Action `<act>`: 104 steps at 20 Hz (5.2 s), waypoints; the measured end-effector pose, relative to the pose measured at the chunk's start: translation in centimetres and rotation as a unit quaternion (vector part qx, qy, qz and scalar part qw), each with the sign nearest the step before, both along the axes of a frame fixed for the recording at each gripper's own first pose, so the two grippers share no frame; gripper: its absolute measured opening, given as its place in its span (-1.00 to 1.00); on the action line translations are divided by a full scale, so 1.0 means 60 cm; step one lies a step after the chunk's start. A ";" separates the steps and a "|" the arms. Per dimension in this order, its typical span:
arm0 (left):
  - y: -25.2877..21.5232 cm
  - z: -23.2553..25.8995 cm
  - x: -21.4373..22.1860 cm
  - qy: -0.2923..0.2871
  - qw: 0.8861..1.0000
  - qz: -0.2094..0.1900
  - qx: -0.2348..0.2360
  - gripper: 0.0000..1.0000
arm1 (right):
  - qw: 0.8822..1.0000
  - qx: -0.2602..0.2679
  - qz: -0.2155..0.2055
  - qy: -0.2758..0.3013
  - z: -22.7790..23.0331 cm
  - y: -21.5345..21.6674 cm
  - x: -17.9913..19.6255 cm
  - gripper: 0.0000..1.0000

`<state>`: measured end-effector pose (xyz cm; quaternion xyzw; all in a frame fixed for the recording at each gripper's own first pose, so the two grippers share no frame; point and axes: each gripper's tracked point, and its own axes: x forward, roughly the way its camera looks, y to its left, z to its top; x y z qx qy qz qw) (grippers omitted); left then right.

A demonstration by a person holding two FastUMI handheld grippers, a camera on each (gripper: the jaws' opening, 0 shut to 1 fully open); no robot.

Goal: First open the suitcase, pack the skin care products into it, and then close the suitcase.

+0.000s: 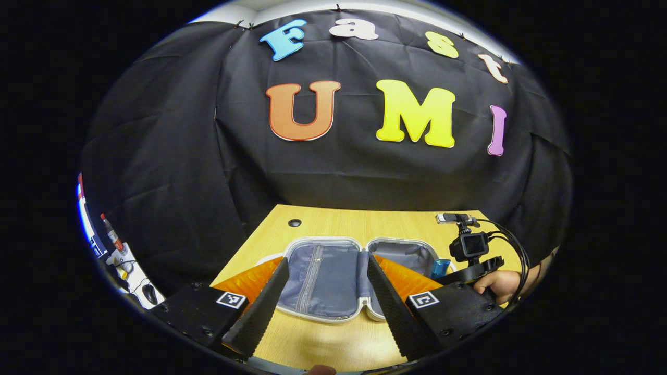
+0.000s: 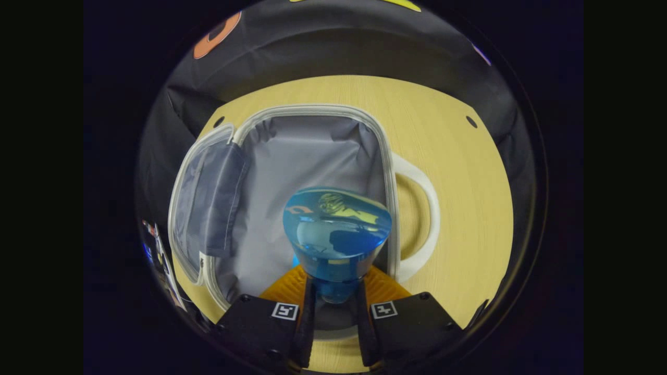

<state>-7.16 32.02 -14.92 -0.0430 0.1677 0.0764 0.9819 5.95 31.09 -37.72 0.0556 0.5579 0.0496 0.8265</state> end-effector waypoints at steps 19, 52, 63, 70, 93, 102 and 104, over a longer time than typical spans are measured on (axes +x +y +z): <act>0.076 -0.048 0.013 -0.004 0.998 0.040 -0.048 0.95 | 0.997 -0.015 0.004 0.074 -0.030 0.019 -0.006 -0.24; 0.256 -0.373 0.172 0.066 0.857 0.042 -0.509 0.17 | 0.829 -0.101 0.013 -0.550 0.656 -0.206 -0.088 0.61; 0.257 -0.267 0.161 0.044 0.919 0.042 -0.389 -0.92 | 0.827 -0.082 0.002 -0.556 0.669 -0.263 -0.084 0.60; 0.186 -0.078 0.161 -0.023 0.944 -0.007 -0.329 -0.94 | 0.815 -0.049 0.012 -0.577 0.674 -0.292 -0.094 0.60; -0.350 0.025 0.158 -0.023 0.939 -0.195 -0.282 -0.94 | 0.818 -0.019 0.034 -0.574 0.640 -0.445 -0.124 0.60; -0.478 -0.098 0.163 0.069 0.959 -0.212 -0.175 -0.93 | 0.838 -0.035 0.027 -0.544 0.588 -0.505 -0.126 0.60; -0.496 -0.135 0.168 0.092 0.963 -0.211 -0.138 -0.93 | 0.843 -0.039 0.024 -0.536 0.574 -0.518 -0.126 0.60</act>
